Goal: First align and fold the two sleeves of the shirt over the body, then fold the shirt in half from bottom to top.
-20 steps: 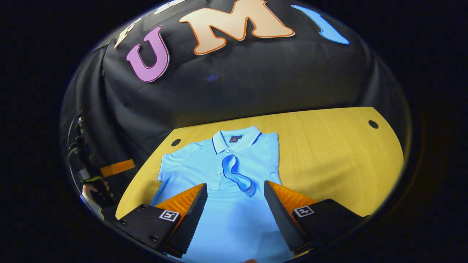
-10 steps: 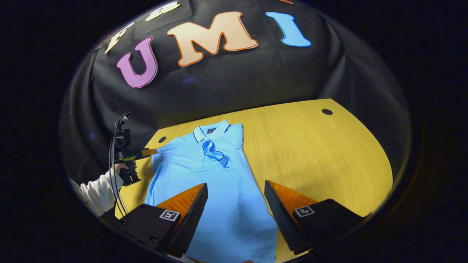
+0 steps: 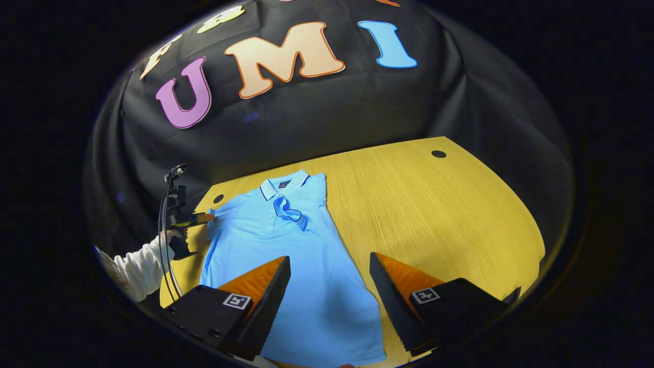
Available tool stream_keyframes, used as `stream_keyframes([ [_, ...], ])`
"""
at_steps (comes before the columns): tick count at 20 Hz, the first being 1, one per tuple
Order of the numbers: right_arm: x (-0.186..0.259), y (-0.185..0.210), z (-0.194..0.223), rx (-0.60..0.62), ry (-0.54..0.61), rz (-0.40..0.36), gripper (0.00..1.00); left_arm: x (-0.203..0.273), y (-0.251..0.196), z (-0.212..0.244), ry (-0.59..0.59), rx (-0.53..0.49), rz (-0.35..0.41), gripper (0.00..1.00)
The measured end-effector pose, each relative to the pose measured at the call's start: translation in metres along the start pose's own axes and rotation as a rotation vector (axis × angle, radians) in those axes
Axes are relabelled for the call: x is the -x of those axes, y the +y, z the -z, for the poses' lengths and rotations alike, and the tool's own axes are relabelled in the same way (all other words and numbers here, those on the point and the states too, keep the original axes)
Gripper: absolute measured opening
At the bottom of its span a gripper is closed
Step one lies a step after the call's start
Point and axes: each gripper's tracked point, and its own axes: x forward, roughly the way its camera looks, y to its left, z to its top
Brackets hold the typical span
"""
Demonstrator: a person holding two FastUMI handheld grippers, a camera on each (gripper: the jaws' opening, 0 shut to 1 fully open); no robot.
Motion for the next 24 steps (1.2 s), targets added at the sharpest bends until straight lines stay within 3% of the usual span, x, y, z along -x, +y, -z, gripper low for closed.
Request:
stream_keyframes([
  [2, 0.0, 0.002, 0.004, 0.006, 0.002, -0.003, 0.98, 0.0, -0.002, 0.0, -0.003, 0.013, 0.0, 0.08],
  [3, 0.001, 0.005, 0.004, 0.006, -0.002, -0.008, 0.98, 0.001, -0.003, -0.001, -0.001, 0.014, -0.004, 0.0],
  [8, 0.004, 0.002, 0.007, 0.008, -0.009, -0.011, 0.97, 0.015, -0.026, -0.023, -0.037, -0.004, 0.011, 0.0],
  [14, -0.005, -0.003, -0.003, 0.002, -0.031, -0.024, 0.98, 0.034, -0.129, -0.047, -0.062, -0.088, 0.168, 0.0],
  [19, -0.007, -0.017, -0.004, 0.017, -0.038, -0.02, 0.98, 0.037, -0.193, -0.033, -0.02, -0.087, 0.238, 0.01],
  [21, -0.01, -0.021, -0.004, 0.014, -0.035, -0.039, 0.97, 0.042, -0.207, -0.028, -0.012, -0.072, 0.253, 0.07],
  [22, -0.01, -0.022, -0.003, 0.016, -0.031, -0.048, 0.97, 0.046, -0.212, -0.028, -0.015, -0.062, 0.257, 0.22],
  [24, -0.012, -0.024, 0.002, 0.024, -0.019, -0.073, 0.97, 0.055, -0.212, -0.028, -0.033, -0.044, 0.227, 0.6],
])
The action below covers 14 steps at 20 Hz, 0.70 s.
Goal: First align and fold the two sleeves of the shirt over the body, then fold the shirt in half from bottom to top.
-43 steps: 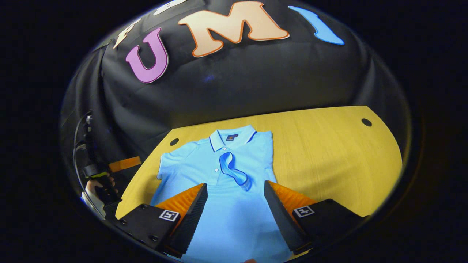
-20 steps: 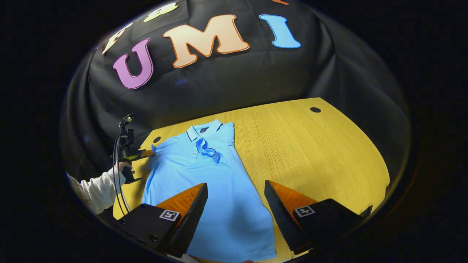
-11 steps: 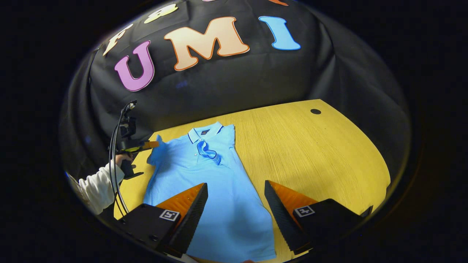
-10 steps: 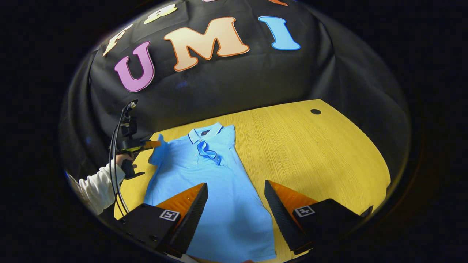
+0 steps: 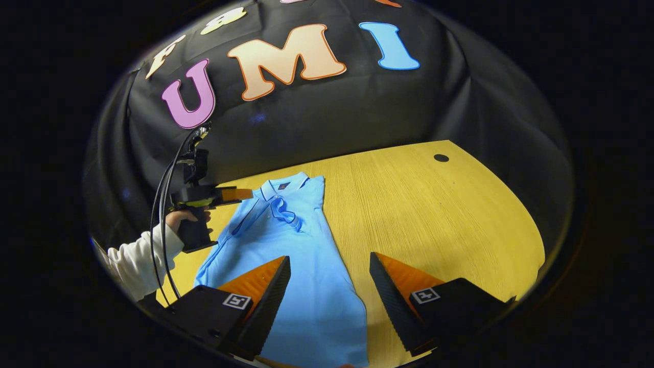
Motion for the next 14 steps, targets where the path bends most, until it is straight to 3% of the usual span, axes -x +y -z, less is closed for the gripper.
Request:
stream_keyframes([
  [2, 0.001, 0.002, 0.004, 0.011, 0.01, -0.034, 0.97, 0.019, 0.0, 0.0, -0.025, 0.03, -0.035, 0.99],
  [6, 0.008, 0.005, 0.018, 0.094, 0.027, -0.092, 0.98, 0.074, 0.006, 0.017, -0.068, 0.08, -0.091, 0.96],
  [10, 0.022, 0.01, 0.045, 0.168, 0.04, -0.119, 0.98, 0.15, 0.021, 0.06, -0.081, 0.06, -0.152, 0.96],
  [14, 0.044, 0.008, 0.086, 0.178, 0.05, -0.09, 0.98, 0.223, 0.031, 0.124, -0.056, 0.064, -0.188, 0.97],
])
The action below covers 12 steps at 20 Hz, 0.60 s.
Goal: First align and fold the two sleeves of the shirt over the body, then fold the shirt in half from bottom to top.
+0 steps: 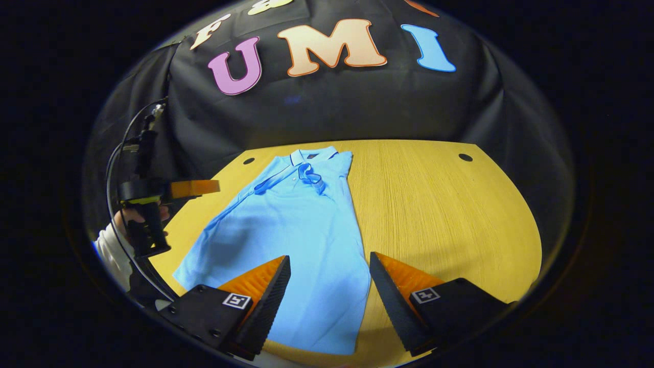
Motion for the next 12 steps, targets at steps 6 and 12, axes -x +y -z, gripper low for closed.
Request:
stream_keyframes([
  [6, 0.032, -0.002, 0.082, -0.012, 0.057, 0.068, 0.98, 0.076, 0.04, 0.103, 0.101, 0.013, -0.036, 0.96],
  [12, 0.038, 0.006, 0.137, 0.03, 0.085, 0.109, 0.98, 0.094, 0.06, 0.168, 0.163, 0.012, -0.065, 0.97],
])
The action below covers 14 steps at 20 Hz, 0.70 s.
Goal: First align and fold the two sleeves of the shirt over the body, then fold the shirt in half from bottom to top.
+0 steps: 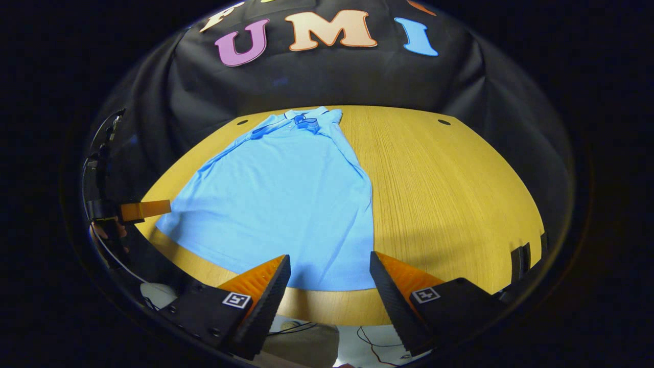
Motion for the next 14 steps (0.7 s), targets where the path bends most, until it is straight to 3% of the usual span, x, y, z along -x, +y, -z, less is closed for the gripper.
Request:
stream_keyframes([
  [5, -0.004, 0.005, 0.013, 0.023, -0.007, 0.022, 0.98, -0.002, 0.002, 0.016, 0.0, -0.023, 0.006, 0.96],
  [6, -0.005, 0.007, 0.015, 0.037, -0.01, 0.023, 0.93, -0.003, 0.004, 0.017, -0.008, -0.049, -0.006, 0.96],
  [7, -0.004, 0.008, 0.014, 0.033, -0.023, 0.023, 0.99, -0.004, 0.004, 0.02, -0.009, -0.08, -0.015, 0.97],
  [9, -0.004, 0.008, 0.016, 0.012, -0.03, 0.027, 0.99, -0.002, -0.006, 0.019, -0.033, -0.079, -0.008, 0.9],
  [10, -0.002, 0.01, 0.017, 0.012, -0.031, 0.021, 0.93, -0.003, -0.013, 0.018, -0.048, -0.079, -0.004, 0.81],
  [11, -0.001, 0.016, 0.019, 0.016, -0.031, 0.012, 0.94, -0.006, -0.021, 0.021, -0.044, -0.081, 0.013, 0.66],
  [12, -0.001, 0.021, 0.019, 0.023, -0.034, 0.001, 0.82, -0.005, -0.026, 0.022, -0.052, -0.088, 0.021, 0.54],
  [13, -0.002, 0.027, 0.021, 0.029, -0.03, -0.01, 0.62, -0.004, -0.031, 0.021, -0.054, -0.096, 0.033, 0.29],
  [14, 0.0, 0.033, 0.021, 0.027, -0.029, -0.02, 0.51, -0.005, -0.032, 0.022, -0.054, -0.098, 0.029, 0.2],
])
